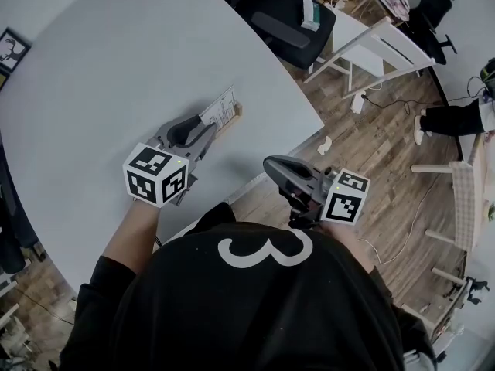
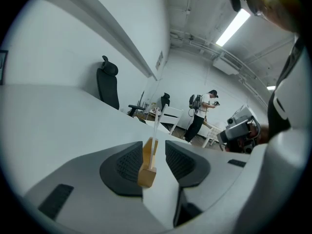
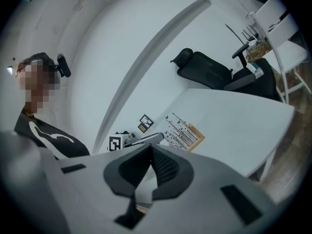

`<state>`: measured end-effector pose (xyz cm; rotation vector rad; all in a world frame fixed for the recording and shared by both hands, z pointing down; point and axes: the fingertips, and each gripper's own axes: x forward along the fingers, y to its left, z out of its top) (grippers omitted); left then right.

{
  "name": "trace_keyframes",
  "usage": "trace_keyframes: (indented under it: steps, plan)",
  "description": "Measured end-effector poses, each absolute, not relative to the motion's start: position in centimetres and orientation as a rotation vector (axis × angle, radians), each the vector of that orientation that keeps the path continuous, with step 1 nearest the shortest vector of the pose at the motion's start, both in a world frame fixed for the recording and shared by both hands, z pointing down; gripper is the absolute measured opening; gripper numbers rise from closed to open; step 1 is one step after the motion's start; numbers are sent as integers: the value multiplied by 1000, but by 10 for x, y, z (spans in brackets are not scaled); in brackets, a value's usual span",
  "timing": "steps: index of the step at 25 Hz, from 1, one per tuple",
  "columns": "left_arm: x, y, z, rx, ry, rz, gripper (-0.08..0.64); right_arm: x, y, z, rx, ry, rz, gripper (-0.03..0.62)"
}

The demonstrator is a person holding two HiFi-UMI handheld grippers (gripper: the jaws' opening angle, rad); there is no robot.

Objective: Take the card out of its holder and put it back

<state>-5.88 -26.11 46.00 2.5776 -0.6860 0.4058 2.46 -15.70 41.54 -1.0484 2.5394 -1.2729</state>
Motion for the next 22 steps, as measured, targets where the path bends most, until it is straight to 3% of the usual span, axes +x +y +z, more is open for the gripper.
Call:
trace_keyframes:
  steps: [12, 16, 22]
  plan:
    - [-83, -167, 406, 2448, -744, 212, 135, 37, -93, 378, -990, 2632, -1107, 9]
    - [-76, -112, 372, 2442, -663, 87, 66, 26, -61, 360, -926, 2699, -1039, 9]
    - [-76, -29, 328, 2429, -573, -45, 28, 11, -1, 335, -820, 2707, -969, 9]
